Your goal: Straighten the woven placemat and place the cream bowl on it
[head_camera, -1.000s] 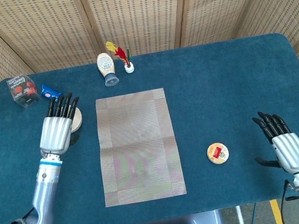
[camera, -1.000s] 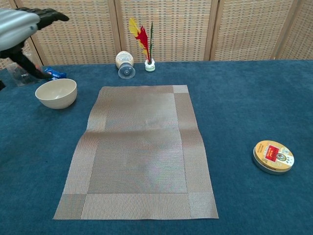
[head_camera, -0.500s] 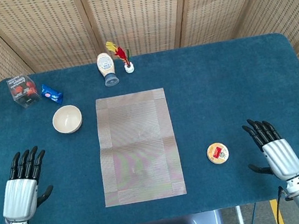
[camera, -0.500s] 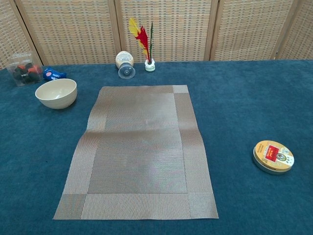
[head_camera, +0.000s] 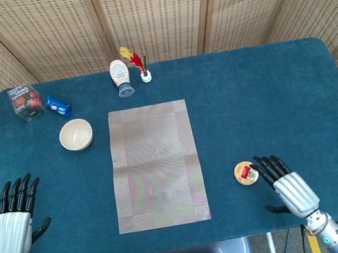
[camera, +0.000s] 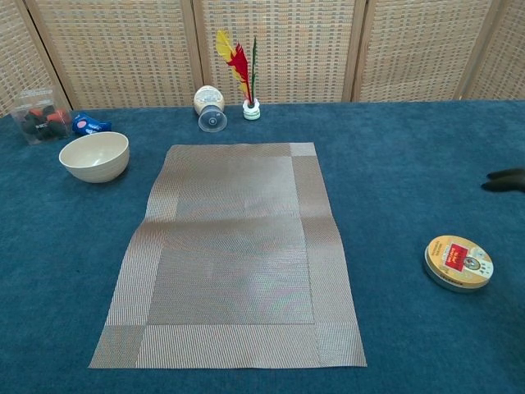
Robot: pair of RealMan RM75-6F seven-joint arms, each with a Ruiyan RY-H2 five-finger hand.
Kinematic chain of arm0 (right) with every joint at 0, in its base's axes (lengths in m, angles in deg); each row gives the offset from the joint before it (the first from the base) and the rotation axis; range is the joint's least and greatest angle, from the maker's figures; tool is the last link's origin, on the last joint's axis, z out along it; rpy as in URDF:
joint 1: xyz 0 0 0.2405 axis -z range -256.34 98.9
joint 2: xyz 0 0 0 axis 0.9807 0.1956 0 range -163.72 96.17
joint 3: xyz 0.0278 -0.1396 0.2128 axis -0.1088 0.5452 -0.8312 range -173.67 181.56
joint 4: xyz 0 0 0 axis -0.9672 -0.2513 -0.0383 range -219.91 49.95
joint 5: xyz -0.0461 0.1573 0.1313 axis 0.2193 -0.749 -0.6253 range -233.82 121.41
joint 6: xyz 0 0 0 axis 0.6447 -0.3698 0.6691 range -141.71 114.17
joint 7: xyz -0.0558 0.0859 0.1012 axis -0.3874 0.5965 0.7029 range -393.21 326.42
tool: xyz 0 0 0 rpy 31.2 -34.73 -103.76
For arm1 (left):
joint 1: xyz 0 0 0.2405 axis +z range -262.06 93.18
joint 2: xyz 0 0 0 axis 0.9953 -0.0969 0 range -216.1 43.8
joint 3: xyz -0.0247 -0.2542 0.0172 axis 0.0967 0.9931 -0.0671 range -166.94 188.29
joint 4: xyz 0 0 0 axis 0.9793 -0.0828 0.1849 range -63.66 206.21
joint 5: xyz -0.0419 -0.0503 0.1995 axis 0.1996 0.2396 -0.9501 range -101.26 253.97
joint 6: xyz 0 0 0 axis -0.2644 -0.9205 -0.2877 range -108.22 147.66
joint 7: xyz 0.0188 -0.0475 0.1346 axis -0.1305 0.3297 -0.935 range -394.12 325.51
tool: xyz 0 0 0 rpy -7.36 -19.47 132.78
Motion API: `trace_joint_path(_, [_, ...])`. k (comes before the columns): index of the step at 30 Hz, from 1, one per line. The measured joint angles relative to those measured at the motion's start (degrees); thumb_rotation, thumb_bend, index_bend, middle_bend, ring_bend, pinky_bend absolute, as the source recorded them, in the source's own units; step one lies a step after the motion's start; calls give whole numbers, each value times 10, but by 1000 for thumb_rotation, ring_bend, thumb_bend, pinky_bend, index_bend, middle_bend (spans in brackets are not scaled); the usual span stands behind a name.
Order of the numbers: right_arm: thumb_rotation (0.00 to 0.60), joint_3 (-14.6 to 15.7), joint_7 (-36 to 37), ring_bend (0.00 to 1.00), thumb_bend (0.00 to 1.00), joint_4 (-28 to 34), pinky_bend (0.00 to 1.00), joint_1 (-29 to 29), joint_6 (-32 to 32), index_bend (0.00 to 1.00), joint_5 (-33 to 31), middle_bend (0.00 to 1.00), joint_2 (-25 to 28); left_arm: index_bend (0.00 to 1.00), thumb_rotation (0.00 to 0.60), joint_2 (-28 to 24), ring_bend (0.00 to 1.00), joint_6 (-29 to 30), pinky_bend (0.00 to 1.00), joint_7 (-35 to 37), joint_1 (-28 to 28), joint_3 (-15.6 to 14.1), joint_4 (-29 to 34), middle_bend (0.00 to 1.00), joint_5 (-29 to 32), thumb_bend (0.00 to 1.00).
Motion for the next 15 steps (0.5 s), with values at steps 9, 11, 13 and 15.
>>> trace_joint_path(9, [600,20,-34,0,140,9,0,-18,-41,110,25,0,-72,12,600,1,0,-13,0,4,6,11,-3,0,-2,149])
trace_joint_path(11, [600,18,-29,0,140,1,0,-20,-38,111,27,0,-90,12,600,2,0,-16,0,7,7,13,-5,0,-2,149])
trace_joint_path(13, [600,16,-22,0,140,-10,0,-21,-35,111,29,0,-106,12,600,4,0,-21,0,8,8,15,-8,0,-2,149])
trace_joint_path(15, [600,14,-15,0,139,-25,0,-24,-33,113,31,0,-122,13,600,5,0,-25,0,8,8,17,-10,0,-2,149])
